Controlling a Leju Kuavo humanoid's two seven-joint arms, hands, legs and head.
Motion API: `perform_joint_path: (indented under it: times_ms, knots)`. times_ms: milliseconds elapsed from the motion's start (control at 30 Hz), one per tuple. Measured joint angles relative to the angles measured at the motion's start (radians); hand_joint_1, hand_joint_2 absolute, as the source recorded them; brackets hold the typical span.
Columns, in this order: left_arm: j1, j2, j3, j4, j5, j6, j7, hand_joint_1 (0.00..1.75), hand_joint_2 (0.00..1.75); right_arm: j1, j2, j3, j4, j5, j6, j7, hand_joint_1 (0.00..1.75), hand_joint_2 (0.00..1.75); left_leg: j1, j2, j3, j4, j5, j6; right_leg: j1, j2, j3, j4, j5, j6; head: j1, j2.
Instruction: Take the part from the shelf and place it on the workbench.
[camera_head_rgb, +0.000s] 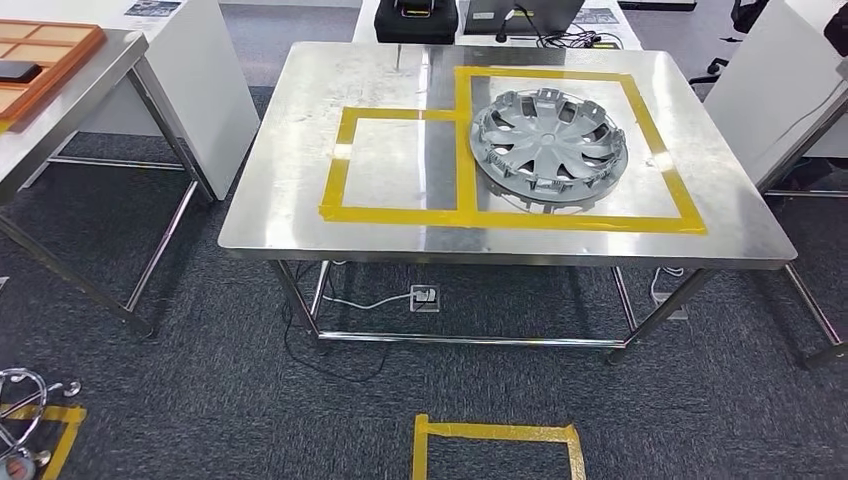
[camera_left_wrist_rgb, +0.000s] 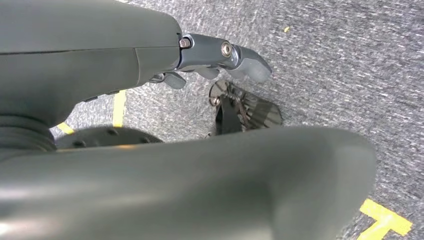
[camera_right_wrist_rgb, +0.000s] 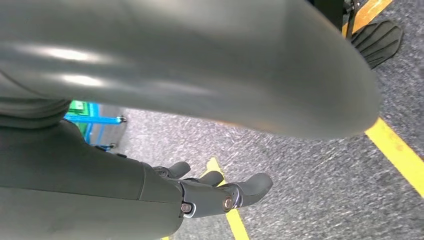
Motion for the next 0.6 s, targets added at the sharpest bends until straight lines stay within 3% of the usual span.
perform_joint_path:
  times_ms: [33, 133, 167, 233, 300, 333, 367, 400, 500, 533, 600]
  knots:
    - [-0.001, 0.0, 0.0, 0.0, 0.0, 0.001, 0.0, 0.0, 0.0, -0.001, 0.0, 0.001, 0.0, -0.002, 0.0, -0.006, 0.0, 0.0, -0.001, -0.001, 0.013, -0.028, 0.002, 0.004, 0.0, 0.001, -0.005, 0.007, 0.0, 0.008, -0.001, 0.0]
    - [0.001, -0.001, -0.001, 0.0, 0.003, 0.003, 0.002, 0.0, 0.0, -0.001, 0.0, 0.002, 0.0, -0.005, -0.002, -0.015, 0.0, 0.0, -0.005, -0.003, 0.009, -0.034, 0.004, 0.027, -0.003, 0.002, -0.017, 0.014, 0.002, 0.027, 0.006, 0.0]
    - [0.002, -0.001, -0.001, 0.0, 0.004, 0.003, 0.002, 0.0, 0.0, 0.0, 0.0, 0.002, 0.001, -0.006, -0.003, -0.016, 0.0, 0.0, -0.004, -0.001, 0.007, -0.035, 0.009, 0.034, -0.005, 0.003, -0.025, 0.026, -0.01, 0.033, 0.009, 0.0]
    - [0.001, 0.0, -0.002, 0.0, 0.007, 0.003, 0.003, 0.0, 0.0, 0.0, -0.001, 0.003, 0.002, -0.009, -0.006, -0.016, 0.0, 0.0, -0.003, 0.001, -0.002, -0.037, 0.018, 0.046, -0.008, 0.004, -0.057, 0.105, -0.075, 0.042, 0.021, 0.0]
    - [0.001, 0.0, -0.002, 0.0, 0.011, 0.002, 0.006, 0.0, 0.0, 0.001, -0.001, 0.003, 0.003, -0.012, -0.009, -0.016, 0.0, 0.0, -0.007, 0.002, -0.014, -0.036, 0.027, 0.051, -0.009, 0.004, -0.102, 0.231, -0.156, 0.045, 0.034, 0.0]
    - [0.002, -0.001, -0.002, 0.0, 0.014, 0.001, 0.009, 0.0, 0.0, 0.001, -0.002, 0.003, 0.003, -0.013, -0.01, -0.016, 0.0, 0.0, -0.009, 0.002, -0.018, -0.035, 0.031, 0.052, -0.009, 0.004, -0.113, 0.274, -0.177, 0.045, 0.037, 0.0]
    - [0.002, -0.001, -0.002, 0.0, 0.016, 0.0, 0.011, 0.0, 0.0, 0.002, -0.002, 0.003, 0.003, -0.014, -0.011, -0.016, 0.0, 0.0, -0.011, 0.002, -0.022, -0.034, 0.035, 0.052, -0.008, 0.004, -0.108, 0.285, -0.179, 0.042, 0.04, 0.0]
    - [0.002, -0.001, -0.002, 0.0, 0.018, 0.0, 0.012, 0.0, 0.0, 0.002, -0.002, 0.003, 0.004, -0.016, -0.011, -0.016, 0.0, 0.0, -0.012, 0.002, -0.025, -0.032, 0.04, 0.052, -0.006, 0.004, -0.085, 0.257, -0.161, 0.037, 0.043, 0.0]
    - [0.001, -0.002, -0.002, 0.0, 0.019, -0.001, 0.013, 0.0, 0.0, 0.0, -0.003, 0.003, 0.004, -0.017, -0.012, -0.016, 0.0, 0.0, -0.016, 0.002, -0.034, -0.029, 0.05, 0.047, 0.005, 0.004, 0.027, 0.065, -0.082, 0.011, 0.05, 0.0]
    - [0.0, -0.002, -0.002, 0.0, 0.02, -0.001, 0.013, 0.0, 0.0, -0.001, -0.003, 0.003, 0.004, -0.017, -0.012, -0.016, 0.0, 0.0, -0.016, 0.002, -0.037, -0.028, 0.053, 0.043, 0.009, 0.004, 0.046, 0.027, -0.07, 0.004, 0.05, 0.0]
    - [0.0, -0.003, -0.002, 0.0, 0.023, -0.002, 0.013, 0.0, 0.0, -0.001, -0.004, 0.003, 0.004, -0.018, -0.013, -0.016, 0.0, 0.0, -0.014, 0.004, -0.041, -0.03, 0.062, 0.031, 0.014, 0.004, 0.051, 0.004, -0.065, -0.003, 0.049, 0.0]
